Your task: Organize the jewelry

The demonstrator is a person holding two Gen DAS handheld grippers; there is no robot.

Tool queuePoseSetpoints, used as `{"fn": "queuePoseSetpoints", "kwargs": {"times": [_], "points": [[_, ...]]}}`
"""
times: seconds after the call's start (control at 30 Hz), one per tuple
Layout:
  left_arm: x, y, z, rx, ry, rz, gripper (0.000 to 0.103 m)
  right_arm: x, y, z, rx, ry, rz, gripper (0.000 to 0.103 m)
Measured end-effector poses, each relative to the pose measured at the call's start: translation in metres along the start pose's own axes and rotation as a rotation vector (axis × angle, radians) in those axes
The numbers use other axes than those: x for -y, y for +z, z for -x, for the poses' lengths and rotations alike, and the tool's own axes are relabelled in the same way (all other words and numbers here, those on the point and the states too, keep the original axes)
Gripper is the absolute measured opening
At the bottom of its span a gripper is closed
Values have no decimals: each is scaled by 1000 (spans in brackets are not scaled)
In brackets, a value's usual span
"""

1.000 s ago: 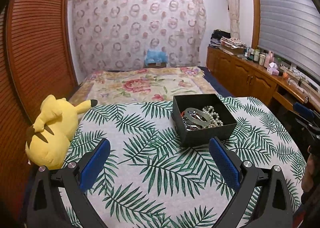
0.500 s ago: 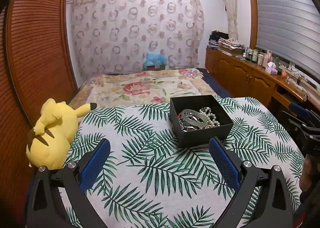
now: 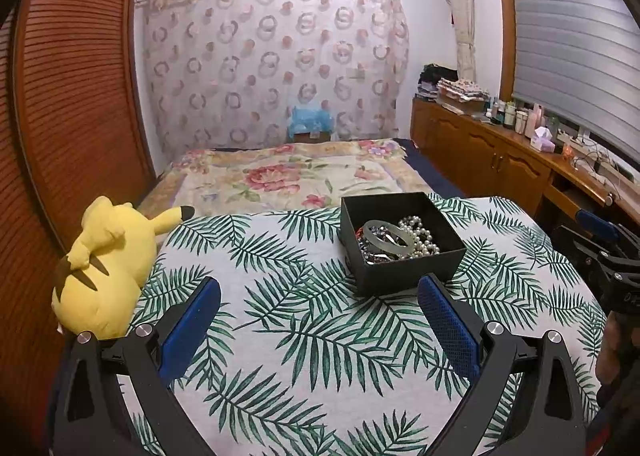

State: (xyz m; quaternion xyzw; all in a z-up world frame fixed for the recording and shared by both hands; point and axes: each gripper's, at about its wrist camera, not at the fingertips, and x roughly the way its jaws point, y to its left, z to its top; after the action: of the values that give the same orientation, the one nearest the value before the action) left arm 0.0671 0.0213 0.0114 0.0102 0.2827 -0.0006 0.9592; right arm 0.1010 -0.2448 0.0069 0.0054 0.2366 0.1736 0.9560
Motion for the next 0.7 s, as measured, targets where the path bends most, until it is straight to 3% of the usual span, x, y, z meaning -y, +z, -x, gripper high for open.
{"fn": "queuePoseSetpoints", "kwargs": {"times": [0.7], "points": [[0,-2,0,2,2,0,95,1,-1,-1,-2,1,-2,100]]}}
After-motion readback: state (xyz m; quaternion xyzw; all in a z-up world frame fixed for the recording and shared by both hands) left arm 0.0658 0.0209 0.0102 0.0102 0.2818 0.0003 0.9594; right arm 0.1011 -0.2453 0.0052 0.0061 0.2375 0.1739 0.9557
